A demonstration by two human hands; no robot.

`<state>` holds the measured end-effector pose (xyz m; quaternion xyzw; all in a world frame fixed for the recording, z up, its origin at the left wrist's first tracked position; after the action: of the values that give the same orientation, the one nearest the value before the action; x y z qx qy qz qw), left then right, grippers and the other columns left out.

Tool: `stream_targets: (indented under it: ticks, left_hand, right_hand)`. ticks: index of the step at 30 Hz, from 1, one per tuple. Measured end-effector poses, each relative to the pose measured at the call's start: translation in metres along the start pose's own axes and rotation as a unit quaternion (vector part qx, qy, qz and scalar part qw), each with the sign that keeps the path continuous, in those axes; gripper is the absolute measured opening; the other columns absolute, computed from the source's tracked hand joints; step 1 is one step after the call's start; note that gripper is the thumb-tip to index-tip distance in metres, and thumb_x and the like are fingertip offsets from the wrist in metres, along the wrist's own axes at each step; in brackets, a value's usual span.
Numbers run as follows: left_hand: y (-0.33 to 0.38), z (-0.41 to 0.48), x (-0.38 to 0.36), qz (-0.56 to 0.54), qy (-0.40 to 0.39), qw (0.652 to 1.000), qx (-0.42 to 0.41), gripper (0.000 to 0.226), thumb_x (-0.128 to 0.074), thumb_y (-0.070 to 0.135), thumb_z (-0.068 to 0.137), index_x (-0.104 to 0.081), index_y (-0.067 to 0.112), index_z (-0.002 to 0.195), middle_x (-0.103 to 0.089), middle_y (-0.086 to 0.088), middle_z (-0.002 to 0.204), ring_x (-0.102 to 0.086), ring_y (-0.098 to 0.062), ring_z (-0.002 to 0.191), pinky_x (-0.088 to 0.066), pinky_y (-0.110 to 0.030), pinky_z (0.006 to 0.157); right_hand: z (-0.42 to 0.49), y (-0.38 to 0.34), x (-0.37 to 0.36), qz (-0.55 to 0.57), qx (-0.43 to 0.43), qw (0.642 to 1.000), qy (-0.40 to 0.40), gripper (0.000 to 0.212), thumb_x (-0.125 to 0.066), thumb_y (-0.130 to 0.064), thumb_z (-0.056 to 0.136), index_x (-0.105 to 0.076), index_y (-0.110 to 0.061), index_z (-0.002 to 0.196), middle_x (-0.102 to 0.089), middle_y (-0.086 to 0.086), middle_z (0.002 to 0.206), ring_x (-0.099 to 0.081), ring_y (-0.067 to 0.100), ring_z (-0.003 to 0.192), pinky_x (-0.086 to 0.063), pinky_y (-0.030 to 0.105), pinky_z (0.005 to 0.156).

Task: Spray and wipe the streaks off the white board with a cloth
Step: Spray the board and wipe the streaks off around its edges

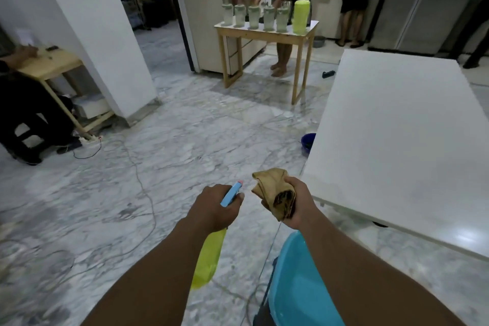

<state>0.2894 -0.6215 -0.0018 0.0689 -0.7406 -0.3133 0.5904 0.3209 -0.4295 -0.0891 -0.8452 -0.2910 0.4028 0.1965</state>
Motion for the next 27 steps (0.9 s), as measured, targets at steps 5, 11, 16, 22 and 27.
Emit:
stream_targets:
  ticks: [5, 11, 16, 22, 27]
  left_hand:
    - [-0.003, 0.074, 0.001, -0.006, -0.066, 0.995, -0.074, 0.043, -0.060, 0.040, 0.102, -0.050, 0.020, 0.066, -0.058, -0.006, 0.062, -0.064, -0.030, 0.061, -0.048, -0.040, 0.058]
    - [0.002, 0.191, 0.015, -0.007, -0.101, 0.985, -0.139, 0.041, -0.060, 0.040, 0.102, -0.048, 0.020, 0.067, -0.062, -0.012, 0.068, -0.067, -0.036, 0.067, -0.054, -0.050, 0.066]
    - [0.011, 0.272, 0.031, -0.010, -0.120, 0.978, -0.169, 0.039, -0.059, 0.044, 0.099, -0.050, 0.024, 0.067, -0.061, -0.008, 0.065, -0.068, -0.034, 0.064, -0.057, -0.053, 0.063]
    - [0.054, 0.367, 0.039, -0.018, -0.161, 0.963, -0.215, 0.044, -0.060, 0.040, 0.101, -0.047, 0.021, 0.064, -0.057, -0.004, 0.062, -0.068, -0.037, 0.064, -0.055, -0.050, 0.062]
    - [0.100, 0.456, 0.028, -0.014, -0.187, 0.933, -0.307, 0.041, -0.061, 0.031, 0.102, -0.045, 0.026, 0.064, -0.052, 0.003, 0.060, -0.063, -0.031, 0.061, -0.044, -0.038, 0.057]
  right_hand:
    - [0.049, -0.027, -0.005, 0.040, 0.058, 0.995, 0.064, 0.038, -0.043, -0.037, 0.099, -0.061, -0.012, 0.122, -0.074, 0.015, 0.102, -0.068, 0.033, 0.092, -0.043, 0.048, 0.107]
    - [0.130, -0.073, -0.039, 0.084, 0.101, 0.987, 0.092, 0.043, -0.044, -0.038, 0.098, -0.058, -0.014, 0.131, -0.068, 0.016, 0.122, -0.064, 0.035, 0.109, -0.044, 0.047, 0.103]
    - [0.158, -0.118, -0.061, 0.076, 0.125, 0.984, 0.106, 0.039, -0.052, -0.031, 0.095, -0.057, -0.012, 0.129, -0.069, 0.021, 0.117, -0.067, 0.037, 0.103, -0.045, 0.047, 0.102]
    - [0.183, -0.195, -0.062, 0.127, 0.181, 0.962, 0.159, 0.042, -0.052, -0.029, 0.092, -0.054, -0.010, 0.130, -0.063, 0.022, 0.124, -0.062, 0.039, 0.109, -0.050, 0.049, 0.097]
    - [0.216, -0.259, -0.062, 0.159, 0.231, 0.939, 0.200, 0.044, -0.042, -0.030, 0.091, -0.059, -0.002, 0.120, -0.069, 0.024, 0.109, -0.066, 0.039, 0.088, -0.050, 0.044, 0.086]
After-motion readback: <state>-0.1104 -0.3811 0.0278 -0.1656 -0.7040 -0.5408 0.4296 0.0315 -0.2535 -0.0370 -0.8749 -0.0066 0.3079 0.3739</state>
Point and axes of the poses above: each hand's wrist, its own z-axis towards the middle knuckle, its own x-axis out of the back of the hand, y = z × x, the point moved 5 cm from there along z, towards the middle knuckle
